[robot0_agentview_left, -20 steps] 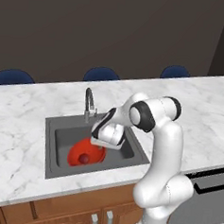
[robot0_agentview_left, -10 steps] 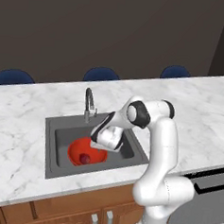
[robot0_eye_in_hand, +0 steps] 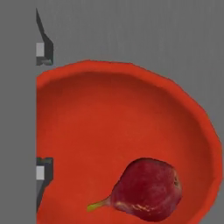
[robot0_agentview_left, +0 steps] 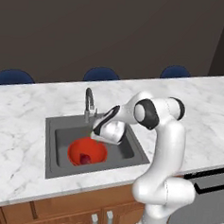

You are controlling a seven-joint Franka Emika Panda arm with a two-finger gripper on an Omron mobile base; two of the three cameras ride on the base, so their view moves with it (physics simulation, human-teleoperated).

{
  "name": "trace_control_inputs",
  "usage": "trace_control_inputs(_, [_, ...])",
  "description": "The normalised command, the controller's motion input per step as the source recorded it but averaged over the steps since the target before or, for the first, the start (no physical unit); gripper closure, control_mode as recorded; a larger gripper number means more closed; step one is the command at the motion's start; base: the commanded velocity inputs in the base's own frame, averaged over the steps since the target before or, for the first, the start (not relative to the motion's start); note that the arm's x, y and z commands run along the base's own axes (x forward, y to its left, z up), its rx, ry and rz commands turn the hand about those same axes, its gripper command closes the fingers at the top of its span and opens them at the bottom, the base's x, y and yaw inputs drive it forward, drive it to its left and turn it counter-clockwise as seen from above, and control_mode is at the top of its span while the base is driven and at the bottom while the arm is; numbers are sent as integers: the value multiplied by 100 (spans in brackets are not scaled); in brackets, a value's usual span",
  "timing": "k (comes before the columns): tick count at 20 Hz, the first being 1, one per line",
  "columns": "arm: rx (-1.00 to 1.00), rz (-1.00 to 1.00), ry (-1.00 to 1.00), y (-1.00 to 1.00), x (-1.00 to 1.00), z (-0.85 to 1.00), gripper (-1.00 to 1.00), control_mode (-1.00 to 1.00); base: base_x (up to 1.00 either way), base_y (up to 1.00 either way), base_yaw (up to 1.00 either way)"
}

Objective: Pick the pear from the cabinet and place it in the bowl. Then pick the bowl and place it in the sink. Then turn on the sink facuet.

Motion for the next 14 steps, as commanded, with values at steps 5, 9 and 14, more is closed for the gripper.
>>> trace_control_inputs(5, [10, -3, 0, -40, -8, 100, -100, -100, 0, 0, 0])
trace_control_inputs(9, [16, -15, 2, -50, -30, 100, -100, -100, 0, 0, 0])
trace_control_inputs(14, [18, -12, 6, -15, -10, 100, -100, -100, 0, 0, 0])
